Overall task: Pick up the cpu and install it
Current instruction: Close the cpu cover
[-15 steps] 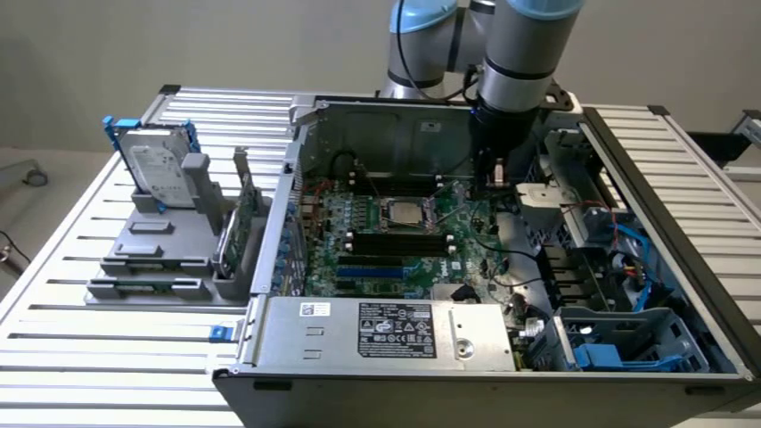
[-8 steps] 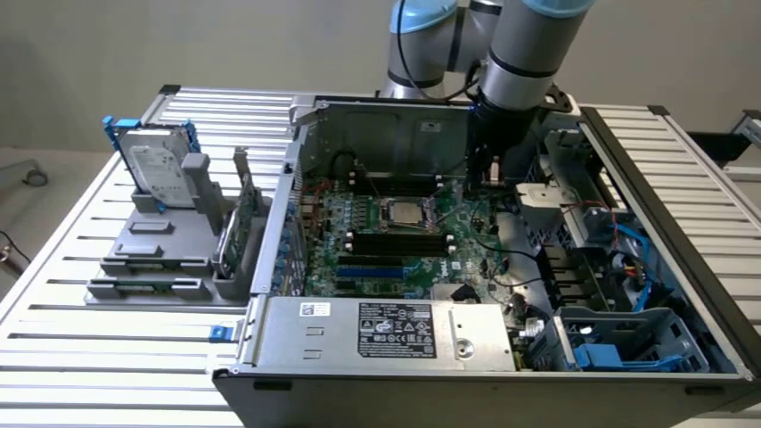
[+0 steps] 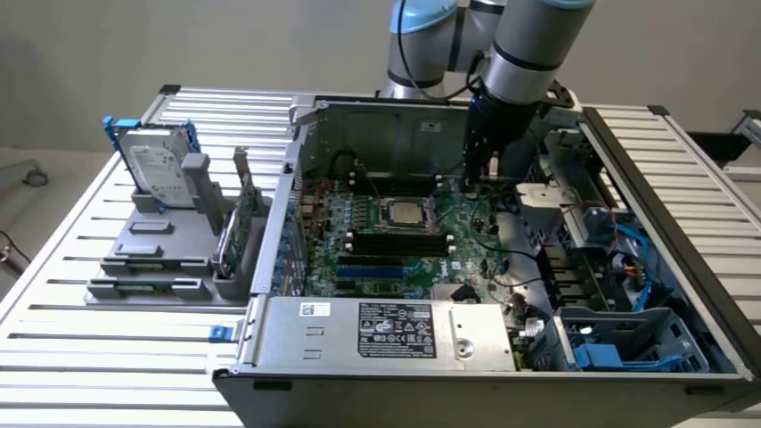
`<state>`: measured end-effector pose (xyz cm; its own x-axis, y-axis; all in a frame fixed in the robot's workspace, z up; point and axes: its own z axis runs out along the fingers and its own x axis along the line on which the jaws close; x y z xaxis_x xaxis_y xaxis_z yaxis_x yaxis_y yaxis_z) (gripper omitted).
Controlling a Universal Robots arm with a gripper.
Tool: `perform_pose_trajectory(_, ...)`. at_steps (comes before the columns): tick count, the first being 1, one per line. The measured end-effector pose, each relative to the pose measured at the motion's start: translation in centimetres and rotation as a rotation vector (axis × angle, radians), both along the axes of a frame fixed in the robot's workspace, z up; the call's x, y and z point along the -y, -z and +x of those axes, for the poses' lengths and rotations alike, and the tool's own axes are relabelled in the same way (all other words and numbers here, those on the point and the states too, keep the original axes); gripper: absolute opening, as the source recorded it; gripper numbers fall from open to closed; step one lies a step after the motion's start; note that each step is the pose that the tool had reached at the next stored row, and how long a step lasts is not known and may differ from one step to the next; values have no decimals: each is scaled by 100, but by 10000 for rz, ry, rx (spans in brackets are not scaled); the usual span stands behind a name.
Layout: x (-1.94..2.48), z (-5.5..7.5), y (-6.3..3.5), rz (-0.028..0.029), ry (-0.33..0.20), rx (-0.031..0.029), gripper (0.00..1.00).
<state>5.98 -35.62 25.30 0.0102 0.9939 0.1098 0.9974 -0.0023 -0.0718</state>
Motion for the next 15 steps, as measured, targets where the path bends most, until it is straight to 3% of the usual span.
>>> perform_pose_trajectory(4, 0, -2, -3, 16, 4, -380, 11)
perform_pose_trajectory(10, 1, -27, -6, 32, 7, -1035, 11)
perform_pose_trajectory(12, 0, -51, -5, 38, 6, -1134, 11)
perform_pose_trajectory(15, 1, -117, 2, 43, 6, -1154, 11)
